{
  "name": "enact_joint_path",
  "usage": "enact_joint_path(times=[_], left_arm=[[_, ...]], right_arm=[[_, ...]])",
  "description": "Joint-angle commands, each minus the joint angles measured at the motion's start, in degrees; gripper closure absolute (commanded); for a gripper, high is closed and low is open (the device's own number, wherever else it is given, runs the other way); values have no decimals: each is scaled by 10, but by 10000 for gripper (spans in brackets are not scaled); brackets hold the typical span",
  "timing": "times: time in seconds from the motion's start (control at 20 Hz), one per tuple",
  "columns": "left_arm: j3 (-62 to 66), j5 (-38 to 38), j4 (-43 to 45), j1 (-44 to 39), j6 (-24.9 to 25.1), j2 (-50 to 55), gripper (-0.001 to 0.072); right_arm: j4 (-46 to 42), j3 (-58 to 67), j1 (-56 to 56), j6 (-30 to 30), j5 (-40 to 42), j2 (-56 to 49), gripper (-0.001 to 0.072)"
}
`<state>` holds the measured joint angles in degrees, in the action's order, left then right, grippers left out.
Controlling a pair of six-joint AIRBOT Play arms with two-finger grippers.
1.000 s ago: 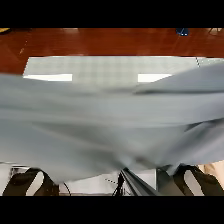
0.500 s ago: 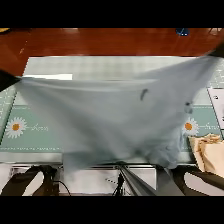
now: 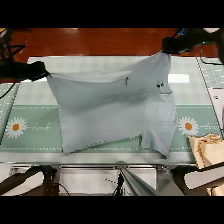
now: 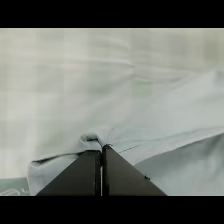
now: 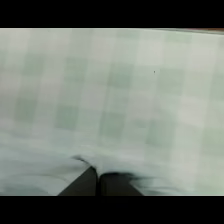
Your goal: Fold the shirts.
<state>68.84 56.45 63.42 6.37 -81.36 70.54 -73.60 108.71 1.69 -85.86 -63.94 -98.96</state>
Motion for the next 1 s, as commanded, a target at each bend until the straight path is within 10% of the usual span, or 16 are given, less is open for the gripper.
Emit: enact_joint_path(times=[0.0,0.4,0.95], left_arm=[[-4,-77,-6,-9,3,79,686],[-3,-43,-15,-16,8,166,687],[20,226,39,0,12,117,687]], right_arm=[[1,0,3,-11,106,-55,689],[-63,0,-8,-61,6,-115,688],[-79,2,-44,-15,-279,-45,688]])
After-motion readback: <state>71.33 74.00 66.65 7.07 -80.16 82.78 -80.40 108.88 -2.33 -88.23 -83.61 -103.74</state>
